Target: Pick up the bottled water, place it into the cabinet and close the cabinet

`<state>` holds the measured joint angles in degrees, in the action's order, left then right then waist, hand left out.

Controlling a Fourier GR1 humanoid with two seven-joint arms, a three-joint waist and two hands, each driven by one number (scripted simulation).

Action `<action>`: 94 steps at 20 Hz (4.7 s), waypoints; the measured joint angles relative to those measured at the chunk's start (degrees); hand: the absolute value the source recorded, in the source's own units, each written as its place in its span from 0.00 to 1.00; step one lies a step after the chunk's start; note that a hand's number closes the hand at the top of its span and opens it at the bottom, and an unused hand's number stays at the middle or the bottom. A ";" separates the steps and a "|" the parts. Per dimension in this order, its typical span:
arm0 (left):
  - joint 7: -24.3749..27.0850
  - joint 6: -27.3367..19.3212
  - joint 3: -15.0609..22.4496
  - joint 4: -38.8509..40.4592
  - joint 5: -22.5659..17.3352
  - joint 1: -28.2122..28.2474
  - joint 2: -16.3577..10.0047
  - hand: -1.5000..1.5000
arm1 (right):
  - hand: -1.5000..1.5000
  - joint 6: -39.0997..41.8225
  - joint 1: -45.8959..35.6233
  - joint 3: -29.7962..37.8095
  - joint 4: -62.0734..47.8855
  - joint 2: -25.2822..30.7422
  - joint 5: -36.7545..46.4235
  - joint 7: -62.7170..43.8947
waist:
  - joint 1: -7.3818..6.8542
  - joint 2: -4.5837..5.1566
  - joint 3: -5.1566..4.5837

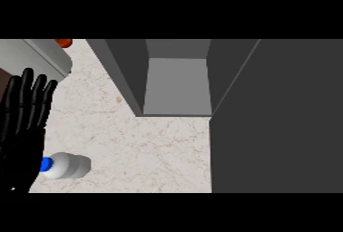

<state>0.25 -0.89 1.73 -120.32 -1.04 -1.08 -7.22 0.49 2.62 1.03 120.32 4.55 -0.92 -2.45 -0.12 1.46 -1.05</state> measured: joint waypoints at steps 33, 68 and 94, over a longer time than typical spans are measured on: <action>-6.69 -18.68 3.38 -21.23 0.71 38.04 5.93 0.00 | 0.00 0.63 7.42 -23.39 21.64 -2.57 3.31 -17.26 | -0.17 -1.65 1.03; 18.70 -6.27 -14.18 31.90 -12.72 23.24 5.79 0.00 | 0.00 -7.64 4.86 -31.38 21.70 0.90 5.33 -19.60 | 0.43 -1.61 0.99; 45.04 0.41 -24.41 73.18 -17.34 0.30 2.44 1.00 | 0.00 -10.61 3.71 -30.90 22.23 5.04 5.32 -20.29 | 0.51 -1.55 1.01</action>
<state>45.29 -0.48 -22.68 -47.15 -18.38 -0.78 -4.77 -10.13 6.33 -29.88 142.55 9.59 4.39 -22.75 0.39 -0.08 -0.04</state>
